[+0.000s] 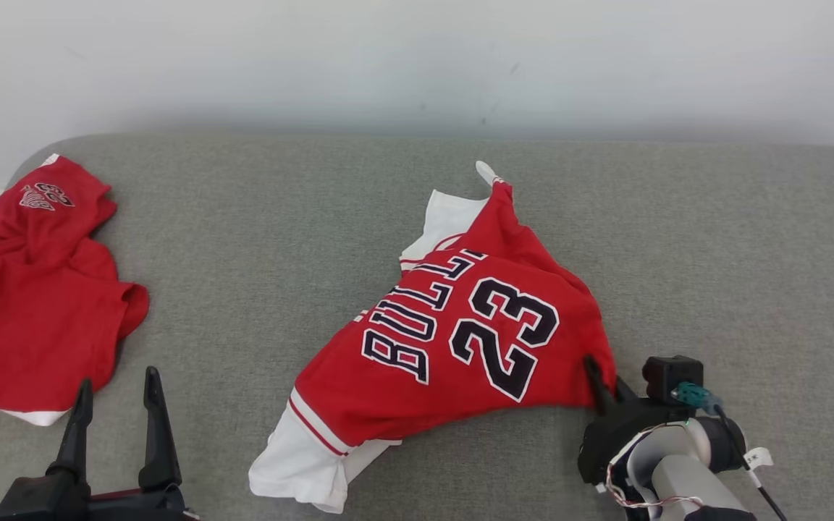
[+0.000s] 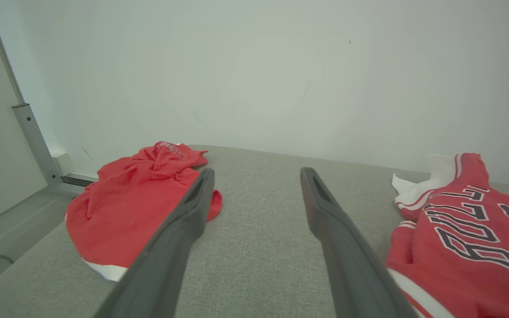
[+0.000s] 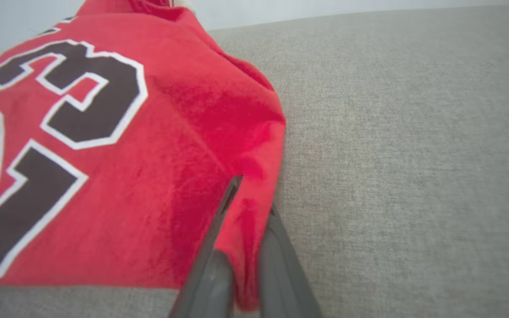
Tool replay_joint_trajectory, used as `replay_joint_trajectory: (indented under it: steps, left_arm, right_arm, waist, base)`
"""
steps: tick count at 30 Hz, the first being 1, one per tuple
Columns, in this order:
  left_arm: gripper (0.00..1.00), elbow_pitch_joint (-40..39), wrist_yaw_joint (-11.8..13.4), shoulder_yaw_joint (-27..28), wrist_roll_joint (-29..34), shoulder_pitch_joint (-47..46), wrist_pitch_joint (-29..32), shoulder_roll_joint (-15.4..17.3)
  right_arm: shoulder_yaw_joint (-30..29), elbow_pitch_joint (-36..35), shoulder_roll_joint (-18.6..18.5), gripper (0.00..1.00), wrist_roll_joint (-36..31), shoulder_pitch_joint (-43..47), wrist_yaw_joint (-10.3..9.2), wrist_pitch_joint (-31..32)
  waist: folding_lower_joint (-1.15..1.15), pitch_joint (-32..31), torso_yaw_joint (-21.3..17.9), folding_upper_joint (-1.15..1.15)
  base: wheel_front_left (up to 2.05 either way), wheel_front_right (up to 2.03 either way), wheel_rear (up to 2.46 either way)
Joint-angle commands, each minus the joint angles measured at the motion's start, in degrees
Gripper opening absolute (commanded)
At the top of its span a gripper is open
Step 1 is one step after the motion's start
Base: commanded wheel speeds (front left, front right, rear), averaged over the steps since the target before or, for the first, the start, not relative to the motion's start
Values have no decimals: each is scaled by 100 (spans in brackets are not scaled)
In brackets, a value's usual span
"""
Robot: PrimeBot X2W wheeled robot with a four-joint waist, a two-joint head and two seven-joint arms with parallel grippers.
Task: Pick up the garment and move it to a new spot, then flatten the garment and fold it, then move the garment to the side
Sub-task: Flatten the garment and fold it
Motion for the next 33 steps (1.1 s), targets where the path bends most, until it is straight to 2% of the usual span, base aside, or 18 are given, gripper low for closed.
replay_joint_trajectory:
  steps: [1,12,14,19,23,28,33]
  left_arm:
    - [100,23,-32,30,86,46,-17,-37]
    - [100,101,-134,144,123,217,-17,-188]
    - [100,90,-143,181,136,237,-17,-211]
    - [100,95,-155,252,173,273,-18,-263]
    - [100,115,-194,273,197,288,-18,-293]
    - [100,156,-249,203,239,205,-18,-349]
    - [100,268,-341,52,271,12,-14,-417]
  right_arm:
    - [-43,76,-80,0,46,-80,-13,-159]
    - [-843,-201,-1174,0,-122,146,-13,-450]
    - [-959,-325,-1273,0,-180,190,-13,-454]
    - [-912,-796,-1208,0,-460,166,-13,-397]
    - [-680,-1190,-1005,0,-562,31,-13,-272]
    - [135,-1647,-554,0,-671,-208,-13,44]
    - [970,-1379,-175,0,-426,-483,-13,195]
  waist:
    - [0,-29,-92,0]
    - [0,-191,-450,0]
    - [0,-189,-494,0]
    - [0,-198,-565,0]
    - [0,-207,-561,0]
    - [0,-163,-448,0]
    - [0,-80,-182,0]
  base:
    - [0,0,0]
    - [0,0,0]
    - [0,0,0]
    - [0,0,0]
    - [0,0,0]
    - [0,0,0]
    - [0,0,0]
